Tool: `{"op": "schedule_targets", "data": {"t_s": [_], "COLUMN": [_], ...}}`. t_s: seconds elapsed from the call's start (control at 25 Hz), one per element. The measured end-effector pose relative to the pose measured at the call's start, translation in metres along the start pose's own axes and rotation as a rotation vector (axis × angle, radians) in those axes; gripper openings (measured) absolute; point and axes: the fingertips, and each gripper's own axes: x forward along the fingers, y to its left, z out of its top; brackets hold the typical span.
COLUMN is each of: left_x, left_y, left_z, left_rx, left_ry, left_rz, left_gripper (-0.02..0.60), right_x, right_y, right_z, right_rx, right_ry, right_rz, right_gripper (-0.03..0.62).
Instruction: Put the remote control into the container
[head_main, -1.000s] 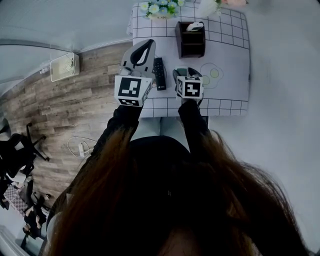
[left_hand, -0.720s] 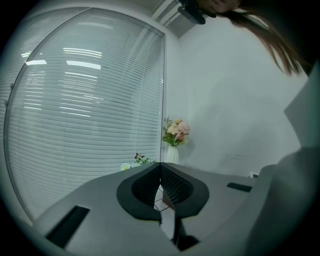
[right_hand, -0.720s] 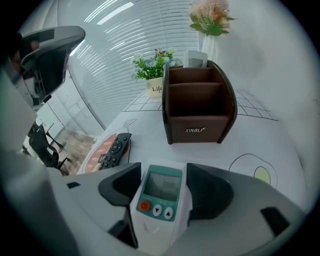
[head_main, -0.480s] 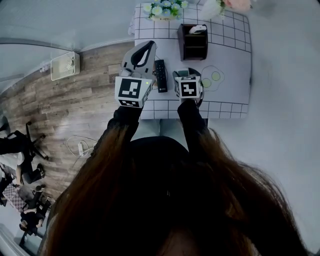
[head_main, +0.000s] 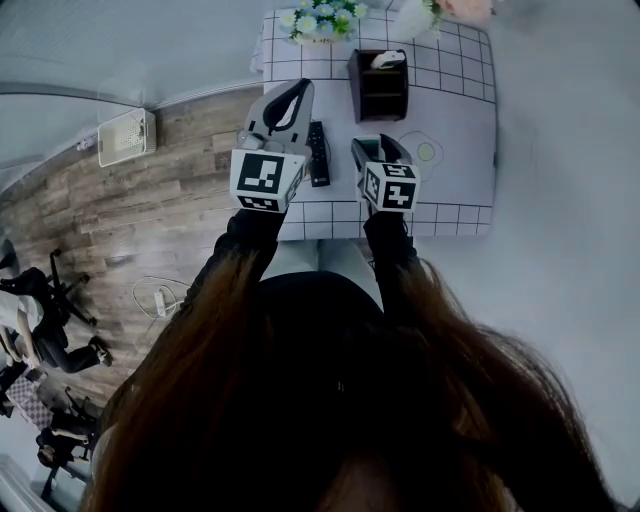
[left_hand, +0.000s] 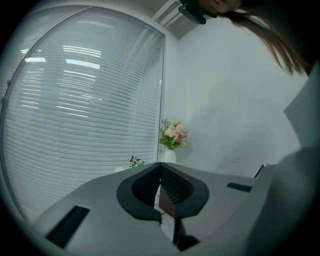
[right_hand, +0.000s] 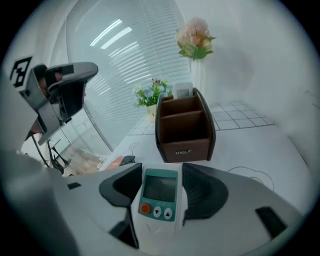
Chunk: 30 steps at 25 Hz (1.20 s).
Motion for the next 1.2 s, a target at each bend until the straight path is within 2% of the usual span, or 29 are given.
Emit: {"op": "schedule_targets", "data": {"t_s": [0.2,0.4,0.92,1.2], "left_x": [0.005,0.008,0.011,0.018], "left_y": [-0.008,-0.015,-0.023,-0.021], "left_z": [0.005,0.010,0.025,0.032], "left_rx": [-0.001,-0.002,0.005,0.000], "left_ry": [-0.011,-0.021,-0.058,-0.067], "left_rz": [-0.014,-0.024,-0.016,-0.004], "left_gripper": [0.009,0.009,0.009,0.009], "right_x": [-0.036,-0.067,-0.117,-0.134], "right_y": [0.001,0.003,-0.004,-0.005], "right_z": [0.034,0.061,0.111,0.145], "right_rx": [-0.042,-0.088,-0.057,-0.080], "right_ry": [-0.189,-0.333,-0.556,-0.634], "right_rz": [0.018,0.011,0.033,0.043], "right_gripper": [0.256,0.256,0.256,0.256]}}
